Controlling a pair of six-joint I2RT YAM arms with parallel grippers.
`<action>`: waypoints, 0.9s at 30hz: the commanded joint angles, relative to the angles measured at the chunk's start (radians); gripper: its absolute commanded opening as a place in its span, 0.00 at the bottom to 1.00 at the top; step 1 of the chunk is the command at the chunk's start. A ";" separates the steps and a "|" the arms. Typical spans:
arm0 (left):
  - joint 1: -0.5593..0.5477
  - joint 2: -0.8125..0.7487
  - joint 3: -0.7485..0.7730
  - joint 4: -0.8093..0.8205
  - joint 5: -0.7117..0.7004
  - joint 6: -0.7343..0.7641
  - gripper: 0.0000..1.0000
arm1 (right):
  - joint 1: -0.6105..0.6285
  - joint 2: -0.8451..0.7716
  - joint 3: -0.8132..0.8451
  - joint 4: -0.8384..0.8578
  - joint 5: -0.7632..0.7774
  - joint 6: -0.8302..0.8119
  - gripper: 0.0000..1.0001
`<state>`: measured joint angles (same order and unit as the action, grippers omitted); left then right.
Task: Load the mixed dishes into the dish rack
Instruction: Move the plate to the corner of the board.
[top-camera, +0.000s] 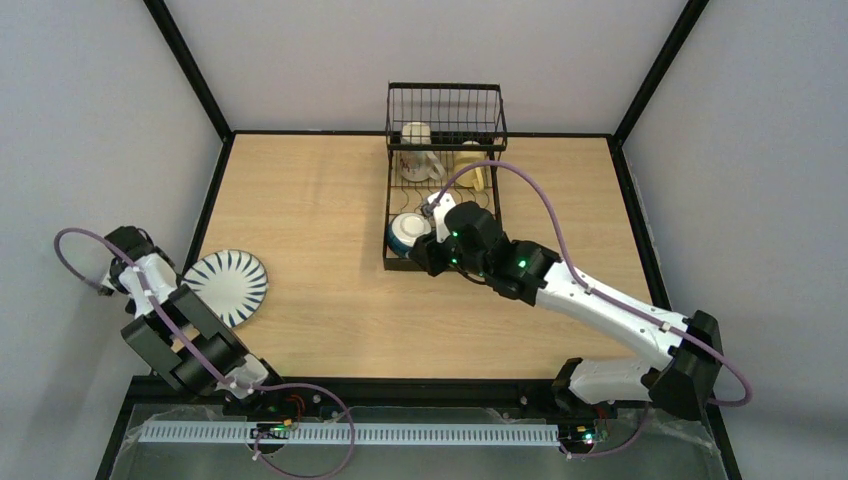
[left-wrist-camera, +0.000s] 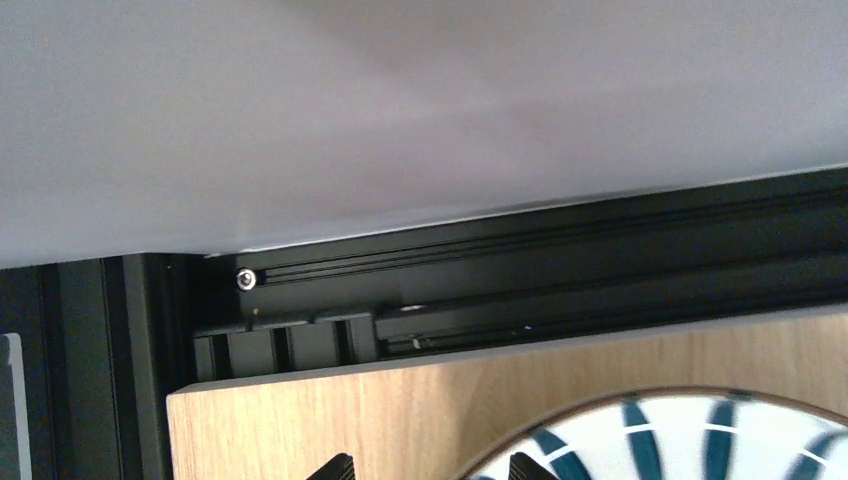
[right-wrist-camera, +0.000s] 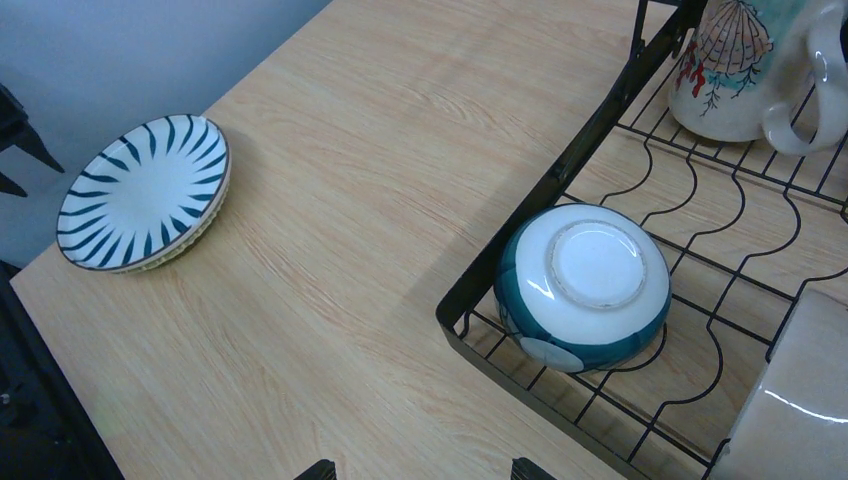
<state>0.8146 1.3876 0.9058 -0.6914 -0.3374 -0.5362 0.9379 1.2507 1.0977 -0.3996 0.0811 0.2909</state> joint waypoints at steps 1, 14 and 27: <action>0.063 0.001 -0.042 0.073 0.028 -0.047 0.88 | 0.004 0.022 0.002 0.023 -0.008 -0.017 1.00; 0.120 -0.020 -0.179 0.337 0.168 -0.201 0.88 | 0.003 0.077 0.002 0.049 -0.035 -0.043 1.00; 0.120 0.111 -0.222 0.507 0.227 -0.272 0.88 | 0.004 0.152 0.012 0.064 -0.052 -0.068 1.00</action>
<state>0.9211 1.4261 0.7002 -0.2855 -0.1555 -0.7769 0.9379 1.3766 1.0977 -0.3569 0.0429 0.2390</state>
